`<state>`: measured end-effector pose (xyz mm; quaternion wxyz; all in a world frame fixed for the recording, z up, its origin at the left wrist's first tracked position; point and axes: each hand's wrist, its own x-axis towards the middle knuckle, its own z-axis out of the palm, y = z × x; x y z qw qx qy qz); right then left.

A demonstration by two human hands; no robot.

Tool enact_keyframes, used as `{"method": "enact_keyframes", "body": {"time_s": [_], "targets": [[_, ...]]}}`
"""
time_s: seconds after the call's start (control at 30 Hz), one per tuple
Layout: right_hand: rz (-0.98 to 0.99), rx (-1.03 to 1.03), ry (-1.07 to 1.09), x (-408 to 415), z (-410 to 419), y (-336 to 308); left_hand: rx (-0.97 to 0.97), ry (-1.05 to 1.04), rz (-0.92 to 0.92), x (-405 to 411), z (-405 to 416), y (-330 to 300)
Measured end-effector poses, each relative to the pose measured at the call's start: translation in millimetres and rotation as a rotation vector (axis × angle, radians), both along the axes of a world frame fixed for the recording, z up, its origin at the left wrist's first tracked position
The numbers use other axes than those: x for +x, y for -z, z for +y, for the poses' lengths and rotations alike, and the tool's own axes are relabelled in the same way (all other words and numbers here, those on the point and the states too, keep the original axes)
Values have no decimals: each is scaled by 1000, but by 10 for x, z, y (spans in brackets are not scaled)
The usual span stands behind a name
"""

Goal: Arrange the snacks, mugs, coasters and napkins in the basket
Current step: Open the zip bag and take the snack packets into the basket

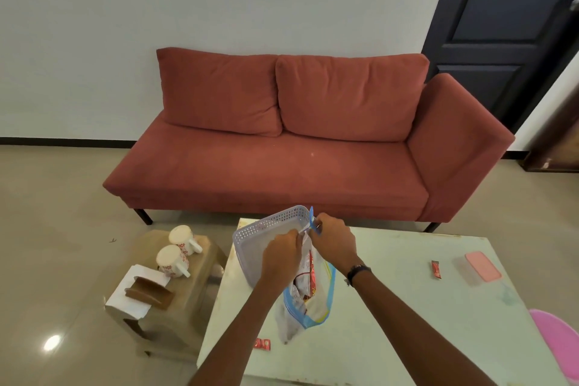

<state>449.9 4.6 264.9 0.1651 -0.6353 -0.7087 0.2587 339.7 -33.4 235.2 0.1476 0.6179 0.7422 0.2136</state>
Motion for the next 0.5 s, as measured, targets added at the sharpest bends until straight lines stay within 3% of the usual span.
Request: {"method": "enact_keyframes", "body": {"time_s": [0.27,0.5], "targets": [[3,-6,129,177,67,127,-29,-179,-83,-289,-103,-33],[-37,-33,72,135,-15,216,-10,-217,-187,-265,-236,-13]]}}
